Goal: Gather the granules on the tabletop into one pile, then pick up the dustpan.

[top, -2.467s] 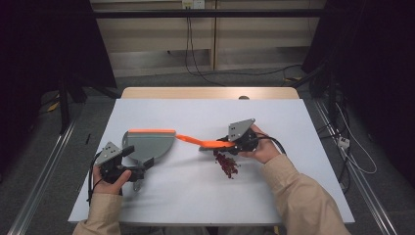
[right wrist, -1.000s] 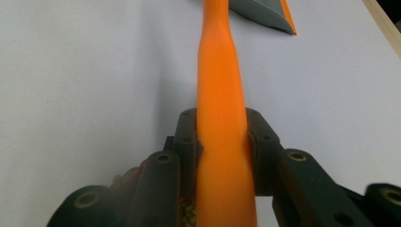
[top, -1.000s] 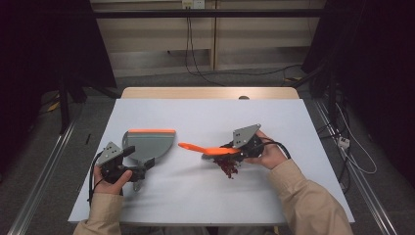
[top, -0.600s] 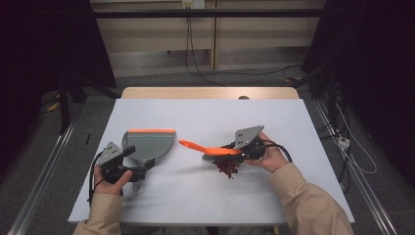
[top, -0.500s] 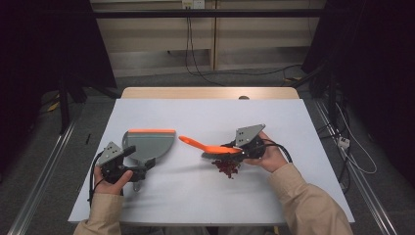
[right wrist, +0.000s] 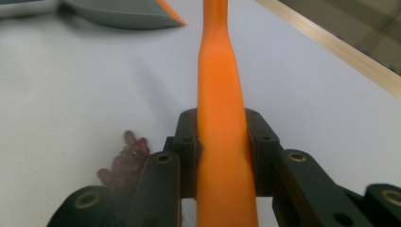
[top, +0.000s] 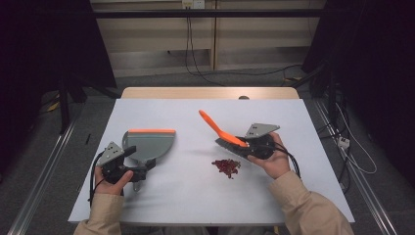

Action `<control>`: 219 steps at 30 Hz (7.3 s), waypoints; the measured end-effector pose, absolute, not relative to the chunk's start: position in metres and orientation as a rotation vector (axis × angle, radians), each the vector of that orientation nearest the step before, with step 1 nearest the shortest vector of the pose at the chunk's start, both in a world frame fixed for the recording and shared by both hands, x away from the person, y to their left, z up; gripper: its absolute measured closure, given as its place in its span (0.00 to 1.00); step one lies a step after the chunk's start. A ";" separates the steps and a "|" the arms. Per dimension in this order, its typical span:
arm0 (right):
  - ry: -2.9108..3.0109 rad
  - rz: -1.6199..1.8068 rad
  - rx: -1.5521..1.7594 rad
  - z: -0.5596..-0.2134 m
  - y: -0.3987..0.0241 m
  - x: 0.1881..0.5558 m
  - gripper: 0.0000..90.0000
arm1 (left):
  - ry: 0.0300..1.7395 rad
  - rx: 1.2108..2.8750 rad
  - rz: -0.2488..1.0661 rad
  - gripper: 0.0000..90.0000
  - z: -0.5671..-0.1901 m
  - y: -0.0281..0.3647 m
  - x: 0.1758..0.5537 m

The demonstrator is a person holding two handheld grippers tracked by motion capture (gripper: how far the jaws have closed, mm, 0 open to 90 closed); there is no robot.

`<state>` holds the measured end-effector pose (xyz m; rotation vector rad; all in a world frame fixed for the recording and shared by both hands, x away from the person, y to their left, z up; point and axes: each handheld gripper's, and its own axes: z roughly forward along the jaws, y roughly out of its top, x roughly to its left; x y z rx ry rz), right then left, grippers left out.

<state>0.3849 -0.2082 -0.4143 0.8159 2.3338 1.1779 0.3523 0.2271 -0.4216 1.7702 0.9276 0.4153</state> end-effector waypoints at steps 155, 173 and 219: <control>1.940 1.260 1.360 -0.414 -0.222 0.342 0.79 | 1.330 2.071 0.424 0.70 -0.437 0.231 0.368; 1.947 1.264 1.354 -0.414 -0.222 0.343 0.79 | 1.176 2.057 0.421 0.70 -0.412 0.234 0.356; 1.964 1.230 1.351 -0.418 -0.219 0.345 0.79 | 0.570 2.322 0.092 0.69 -0.427 0.198 0.323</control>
